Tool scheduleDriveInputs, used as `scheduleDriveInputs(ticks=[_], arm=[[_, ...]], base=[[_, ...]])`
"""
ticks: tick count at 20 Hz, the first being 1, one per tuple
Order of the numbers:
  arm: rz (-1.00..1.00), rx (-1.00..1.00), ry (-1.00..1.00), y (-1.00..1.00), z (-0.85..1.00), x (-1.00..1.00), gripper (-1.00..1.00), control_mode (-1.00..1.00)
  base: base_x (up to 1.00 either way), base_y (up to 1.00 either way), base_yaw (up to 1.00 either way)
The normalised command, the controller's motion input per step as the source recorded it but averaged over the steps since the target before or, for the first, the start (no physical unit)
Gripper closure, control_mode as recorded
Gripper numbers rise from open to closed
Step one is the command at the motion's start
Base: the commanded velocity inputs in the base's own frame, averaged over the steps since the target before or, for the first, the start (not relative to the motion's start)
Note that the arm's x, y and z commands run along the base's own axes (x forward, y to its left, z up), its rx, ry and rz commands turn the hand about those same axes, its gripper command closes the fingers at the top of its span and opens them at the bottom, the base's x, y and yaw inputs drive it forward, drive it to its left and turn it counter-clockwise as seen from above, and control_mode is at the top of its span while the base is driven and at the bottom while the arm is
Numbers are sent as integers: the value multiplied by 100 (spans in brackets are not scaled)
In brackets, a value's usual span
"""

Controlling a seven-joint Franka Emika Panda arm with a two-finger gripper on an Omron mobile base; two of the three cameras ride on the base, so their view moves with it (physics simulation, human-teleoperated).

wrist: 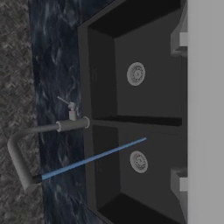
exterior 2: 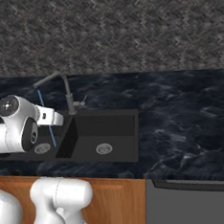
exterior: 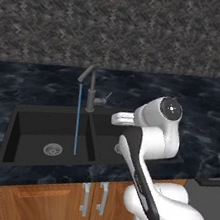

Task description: Turn on the sink faucet and place the jug under the water for a few seconds to fill it up.

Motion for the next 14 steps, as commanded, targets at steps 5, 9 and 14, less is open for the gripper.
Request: scheduleDriveInputs(ticks=[5,9,14], arm=[[0,2,-2,-19,0,-2,-100,-100],[0,0,0,0,0,0,-100,-100],[0,0,0,0,0,0,-100,-100]], base=[[0,0,0],[0,0,0],[0,0,0]])
